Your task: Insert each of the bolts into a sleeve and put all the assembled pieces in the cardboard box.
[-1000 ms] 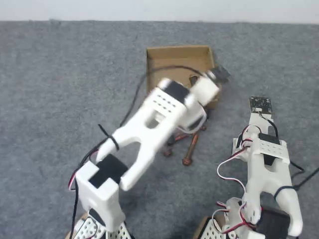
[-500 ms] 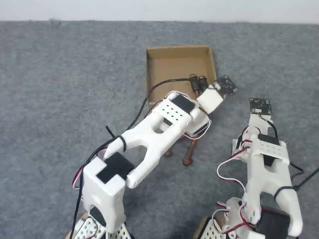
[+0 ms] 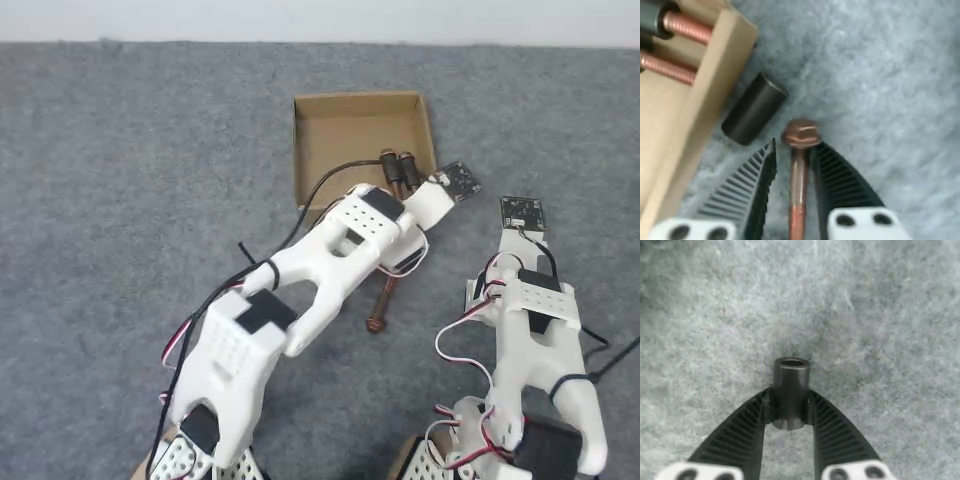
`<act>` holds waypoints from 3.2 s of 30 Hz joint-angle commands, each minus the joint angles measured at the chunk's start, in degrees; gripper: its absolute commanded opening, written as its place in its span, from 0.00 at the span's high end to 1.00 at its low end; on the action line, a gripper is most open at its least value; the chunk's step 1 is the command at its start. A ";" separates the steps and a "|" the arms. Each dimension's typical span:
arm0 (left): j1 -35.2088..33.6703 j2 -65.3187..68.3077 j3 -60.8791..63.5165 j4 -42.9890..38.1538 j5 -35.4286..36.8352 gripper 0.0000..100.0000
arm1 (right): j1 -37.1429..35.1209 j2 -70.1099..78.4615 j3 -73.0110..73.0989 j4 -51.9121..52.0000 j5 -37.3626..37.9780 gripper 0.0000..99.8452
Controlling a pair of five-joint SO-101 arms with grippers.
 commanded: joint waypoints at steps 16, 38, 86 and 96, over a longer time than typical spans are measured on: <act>0.00 18.73 -36.44 26.73 2.02 0.99 | 0.31 -2.68 -0.35 -0.84 0.88 0.99; -1.49 0.09 -33.98 37.89 -1.58 0.99 | 0.31 -2.68 -0.18 -1.98 0.88 0.99; -40.18 -47.47 52.18 -18.90 29.71 0.99 | 0.66 -2.77 0.00 0.04 0.88 0.99; -40.18 -46.86 59.30 -27.16 30.42 0.99 | 0.48 -3.30 -0.09 -0.22 0.79 0.99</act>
